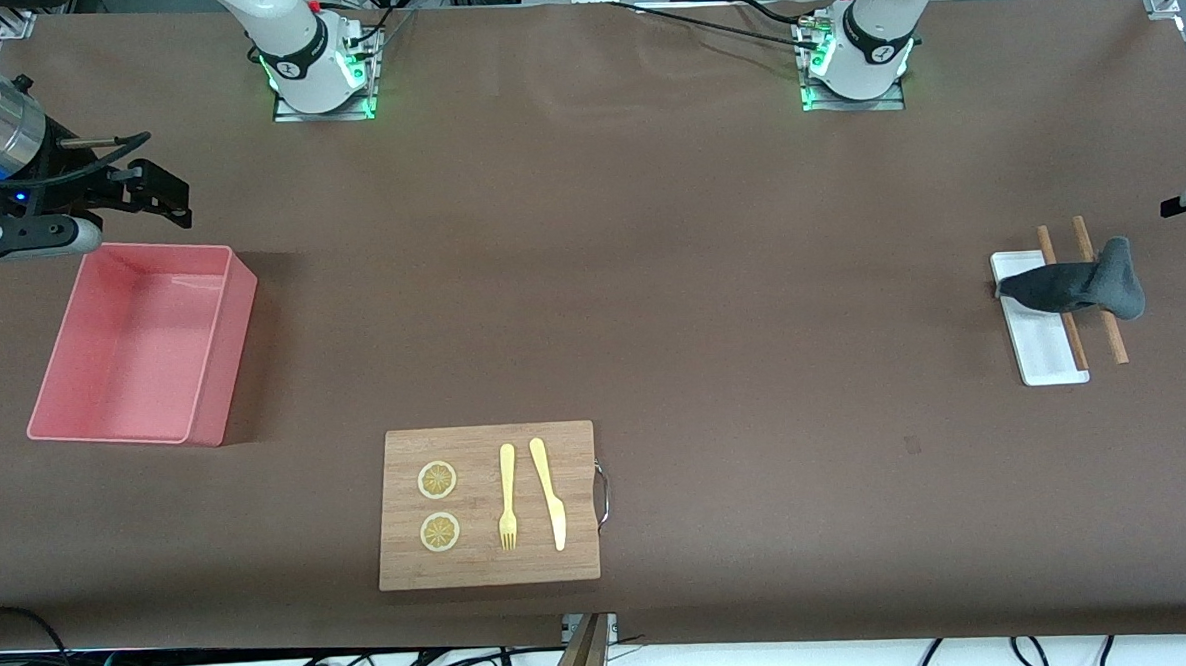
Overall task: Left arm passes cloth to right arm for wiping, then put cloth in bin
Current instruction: 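Lift the grey cloth with the left gripper while the right gripper rises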
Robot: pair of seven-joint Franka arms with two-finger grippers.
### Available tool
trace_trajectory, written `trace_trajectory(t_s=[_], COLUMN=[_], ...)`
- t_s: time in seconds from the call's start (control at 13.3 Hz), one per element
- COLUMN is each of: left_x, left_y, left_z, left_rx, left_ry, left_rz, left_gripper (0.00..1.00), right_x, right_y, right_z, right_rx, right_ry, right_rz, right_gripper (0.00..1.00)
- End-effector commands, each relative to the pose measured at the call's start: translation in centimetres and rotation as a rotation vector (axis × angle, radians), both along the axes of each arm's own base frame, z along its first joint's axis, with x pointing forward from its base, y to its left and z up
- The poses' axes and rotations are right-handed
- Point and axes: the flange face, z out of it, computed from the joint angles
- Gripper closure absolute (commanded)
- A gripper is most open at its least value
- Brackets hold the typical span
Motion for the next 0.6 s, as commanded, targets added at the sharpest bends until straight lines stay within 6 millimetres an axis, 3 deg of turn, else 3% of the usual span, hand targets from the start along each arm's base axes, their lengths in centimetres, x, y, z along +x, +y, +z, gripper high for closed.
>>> trace_trajectory(t_s=[0.0,0.15,0.3,0.53], left_x=[-0.5,-1.2,-1.2,-1.0], left_y=[5.9,9.3,10.3,9.2], left_z=[-6.4,-11.3,-15.8,-17.0], left_rx=[-0.183,-0.301,-0.404,-0.506], left_ry=[-0.129,-0.207,-0.231,-0.241], left_rz=[-0.014,-0.017,-0.012,0.022], left_gripper=[0.00,0.00,0.00,0.00], right_x=[-0.2,-0.2,-0.2,-0.2], right_y=[0.2,0.2,0.2,0.2], right_z=[0.6,0.6,0.7,0.6], right_rx=[0.012,0.012,0.012,0.013], right_ry=[0.000,0.000,-0.002,0.000], right_rz=[-0.006,-0.006,-0.006,-0.006], right_gripper=[0.01,0.01,0.01,0.01])
